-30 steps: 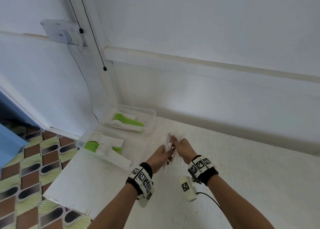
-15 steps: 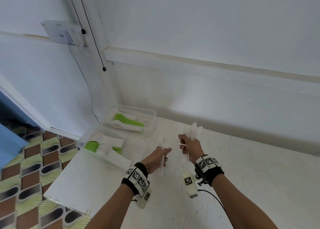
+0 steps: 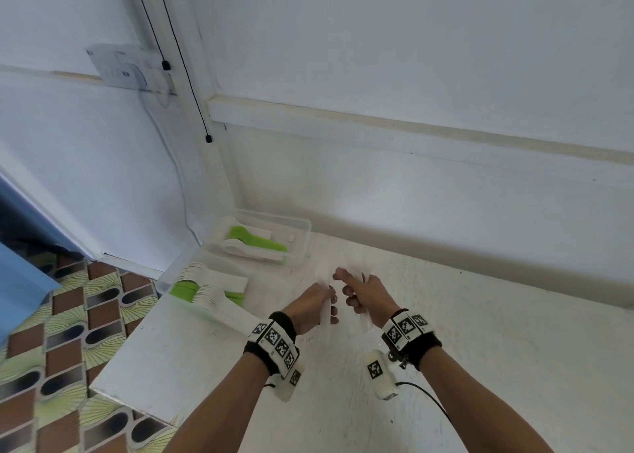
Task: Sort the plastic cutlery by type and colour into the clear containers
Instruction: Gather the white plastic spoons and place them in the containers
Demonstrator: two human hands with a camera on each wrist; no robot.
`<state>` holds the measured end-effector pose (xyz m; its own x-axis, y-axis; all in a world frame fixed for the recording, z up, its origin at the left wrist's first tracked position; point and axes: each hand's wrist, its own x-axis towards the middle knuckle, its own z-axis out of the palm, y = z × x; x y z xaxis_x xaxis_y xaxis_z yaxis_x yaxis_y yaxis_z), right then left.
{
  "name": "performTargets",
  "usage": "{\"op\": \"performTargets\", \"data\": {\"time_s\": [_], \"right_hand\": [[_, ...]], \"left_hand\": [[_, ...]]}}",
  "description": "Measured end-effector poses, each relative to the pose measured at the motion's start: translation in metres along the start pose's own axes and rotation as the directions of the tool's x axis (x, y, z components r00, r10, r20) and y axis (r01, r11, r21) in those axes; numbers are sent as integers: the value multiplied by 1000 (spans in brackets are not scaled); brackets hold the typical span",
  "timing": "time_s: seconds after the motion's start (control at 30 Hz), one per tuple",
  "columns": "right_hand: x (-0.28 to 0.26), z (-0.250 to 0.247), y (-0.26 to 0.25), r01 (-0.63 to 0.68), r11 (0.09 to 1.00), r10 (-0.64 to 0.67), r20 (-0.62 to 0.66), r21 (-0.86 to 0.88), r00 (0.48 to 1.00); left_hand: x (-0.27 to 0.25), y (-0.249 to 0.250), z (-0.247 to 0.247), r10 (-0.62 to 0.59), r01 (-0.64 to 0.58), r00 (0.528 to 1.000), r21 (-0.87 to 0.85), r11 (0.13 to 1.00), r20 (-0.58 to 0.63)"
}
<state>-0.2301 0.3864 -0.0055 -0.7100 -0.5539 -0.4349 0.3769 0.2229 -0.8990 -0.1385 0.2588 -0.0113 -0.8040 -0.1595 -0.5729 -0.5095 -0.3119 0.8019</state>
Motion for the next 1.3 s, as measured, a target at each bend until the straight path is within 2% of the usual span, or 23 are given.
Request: {"op": "performTargets", "data": {"time_s": [0.1, 0.2, 0.33, 0.47, 0.53, 0.6, 0.73, 0.9, 1.0, 1.1, 1.2, 1.3], "right_hand": [[5, 2, 1, -88, 996, 88, 19, 17, 996], [4, 6, 0, -122, 992, 119, 58, 44, 991], [2, 12, 1, -21, 1000, 21, 52, -4, 998], [7, 15, 11, 80, 995, -78, 47, -58, 996], [8, 17, 16, 117, 990, -114, 43, -75, 993], [8, 20, 21, 159, 981, -161, -17, -108, 987], [5, 25, 26, 237, 922, -288, -131, -306, 949], [12, 24, 32, 224, 901, -303, -169, -372, 938], [11, 27, 36, 210, 887, -303, -173, -411, 937], [10, 22, 32, 171, 919, -234, -141, -356, 962], [5, 12, 21, 130, 984, -129, 13, -123, 992], [3, 6, 14, 172, 982, -173, -4, -82, 985]], "left_hand": [[4, 2, -2, 4, -17, 998, -188, 982, -68], [6, 4, -3, 39, -54, 997, -240, 969, -65], [0, 11, -2, 82, -86, 996, -210, 974, -30], [7, 5, -2, 71, -93, 989, -172, 981, -134], [8, 2, -1, 82, -108, 987, -190, 976, -141], [6, 2, 2, 101, -122, 988, -188, 975, -119], [5, -2, 7, 101, -121, 989, -191, 974, -110], [7, -12, 6, 82, -93, 995, -327, 940, -48], [8, -11, 10, 86, -91, 996, -273, 958, -29], [13, -14, 6, 64, -73, 996, -188, 979, -57], [11, -15, 1, 96, -99, 995, -146, 984, -30], [8, -11, 0, 114, -128, 987, -124, 984, -115]]}}
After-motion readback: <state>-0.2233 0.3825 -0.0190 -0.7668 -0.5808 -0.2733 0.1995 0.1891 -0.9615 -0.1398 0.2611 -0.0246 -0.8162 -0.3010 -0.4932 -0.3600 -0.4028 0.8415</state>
